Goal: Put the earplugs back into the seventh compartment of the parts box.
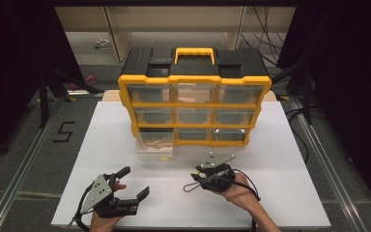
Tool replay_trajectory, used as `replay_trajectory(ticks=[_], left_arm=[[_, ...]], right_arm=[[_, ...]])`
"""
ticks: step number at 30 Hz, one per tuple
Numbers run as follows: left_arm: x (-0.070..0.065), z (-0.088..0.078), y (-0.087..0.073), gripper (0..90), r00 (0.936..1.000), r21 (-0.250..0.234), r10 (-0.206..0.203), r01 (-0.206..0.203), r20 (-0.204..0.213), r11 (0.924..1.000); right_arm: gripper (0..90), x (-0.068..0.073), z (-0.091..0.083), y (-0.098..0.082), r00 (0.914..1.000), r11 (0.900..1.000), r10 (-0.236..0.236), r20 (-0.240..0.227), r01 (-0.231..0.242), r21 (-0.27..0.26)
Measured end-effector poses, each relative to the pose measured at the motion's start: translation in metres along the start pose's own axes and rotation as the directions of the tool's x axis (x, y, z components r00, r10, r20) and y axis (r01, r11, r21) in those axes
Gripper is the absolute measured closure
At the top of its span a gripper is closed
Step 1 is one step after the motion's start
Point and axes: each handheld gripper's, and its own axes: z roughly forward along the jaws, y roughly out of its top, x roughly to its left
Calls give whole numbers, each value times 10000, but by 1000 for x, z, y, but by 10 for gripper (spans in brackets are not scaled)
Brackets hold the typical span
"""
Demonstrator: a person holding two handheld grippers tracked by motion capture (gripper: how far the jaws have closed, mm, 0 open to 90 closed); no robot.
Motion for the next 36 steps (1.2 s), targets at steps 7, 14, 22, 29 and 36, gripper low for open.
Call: replay_trajectory(ticks=[7, 14, 22, 29, 36], left_arm=[[0, 0, 0, 82, 10000, 11, 14, -14, 10, 10000], [0, 0, 0, 82, 10000, 0, 13, -13, 16, 10000], [0, -1, 0, 82, 10000, -9, 10, -10, -54, 10000], [0, 0, 0, 82, 10000, -15, 5, -5, -83, 10000], [1, -1, 0, 82, 10000, -38, 3, -3, -82, 10000]], right_arm=[[677, 1, -5, 9, 9997, 9968, 193, 131, -182, -781], [677, 3, -5, 20, 9998, 9933, 185, 77, -175, -1141], [677, 11, -6, 42, 10000, 9876, -78, -33, 71, -1570], [678, 9, -7, 53, 10000, 9827, 9, -35, -15, -1854], [677, 8, 1, 68, 10000, 9783, 84, -53, -93, -2071]])
